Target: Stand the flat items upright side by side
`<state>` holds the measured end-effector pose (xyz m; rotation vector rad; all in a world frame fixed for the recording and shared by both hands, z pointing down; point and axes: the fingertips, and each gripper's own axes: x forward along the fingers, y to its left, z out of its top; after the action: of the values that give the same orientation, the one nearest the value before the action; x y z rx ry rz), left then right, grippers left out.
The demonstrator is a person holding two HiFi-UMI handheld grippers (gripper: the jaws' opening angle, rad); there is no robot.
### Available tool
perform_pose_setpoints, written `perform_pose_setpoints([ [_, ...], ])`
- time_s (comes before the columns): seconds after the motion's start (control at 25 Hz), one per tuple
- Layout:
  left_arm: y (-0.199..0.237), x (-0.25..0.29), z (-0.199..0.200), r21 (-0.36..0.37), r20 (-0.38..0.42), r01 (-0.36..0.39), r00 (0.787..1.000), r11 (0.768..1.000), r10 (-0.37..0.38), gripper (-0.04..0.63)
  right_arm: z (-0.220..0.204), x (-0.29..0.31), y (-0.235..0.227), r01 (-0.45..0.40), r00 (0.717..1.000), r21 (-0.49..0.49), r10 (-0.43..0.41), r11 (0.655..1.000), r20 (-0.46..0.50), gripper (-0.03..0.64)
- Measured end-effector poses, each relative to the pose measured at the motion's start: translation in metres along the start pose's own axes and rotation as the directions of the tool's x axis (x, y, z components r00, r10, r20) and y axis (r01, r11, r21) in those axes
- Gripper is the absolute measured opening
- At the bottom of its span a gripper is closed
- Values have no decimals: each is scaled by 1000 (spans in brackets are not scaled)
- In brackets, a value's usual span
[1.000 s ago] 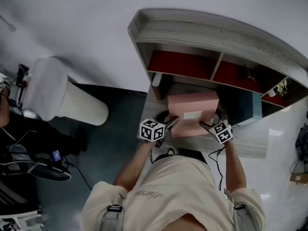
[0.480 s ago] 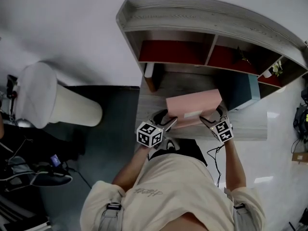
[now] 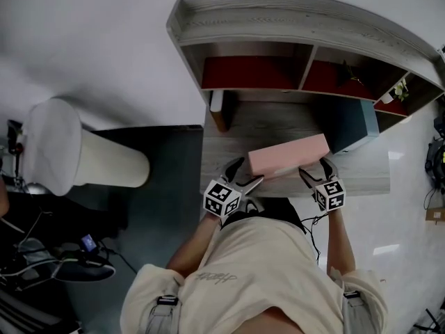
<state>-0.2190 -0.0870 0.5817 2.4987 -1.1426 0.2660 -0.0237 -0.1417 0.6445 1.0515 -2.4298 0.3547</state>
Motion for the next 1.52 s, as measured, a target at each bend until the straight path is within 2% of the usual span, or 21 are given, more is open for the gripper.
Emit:
perform_pose_setpoints([
  [0.12,-8,6,0,54,-4,96,995,994,-96,426,-10,-6,0,15,1000,43,-15,999,-9,387],
  [0.24,-22,13,0,100,-20,208,978,973,-207,430,-20,-13,2,26,999,58,-24,998,-30,387],
  [0.36,-30,20,2,146,-35,258,966,955,-255,384,-27,-21,-1,47,998,70,-44,996,-48,383],
  [0.44,-32,24,3,177,-36,258,966,950,-256,368,-31,-29,-4,63,996,79,-58,995,-60,382],
  [0.8,-32,49,10,179,57,112,991,978,-124,345,-55,-70,-29,159,984,136,-147,978,-97,371],
  [1.08,-50,108,21,126,30,1,1000,992,-5,341,-76,-92,-57,191,980,185,-175,964,-97,359],
  [1.32,-59,143,30,88,-1,-109,994,990,109,339,-83,-98,-90,153,987,194,-139,969,-83,357],
  [1.52,-70,171,39,49,-5,-202,979,978,203,338,-100,-115,-142,154,987,234,-139,960,-80,347],
])
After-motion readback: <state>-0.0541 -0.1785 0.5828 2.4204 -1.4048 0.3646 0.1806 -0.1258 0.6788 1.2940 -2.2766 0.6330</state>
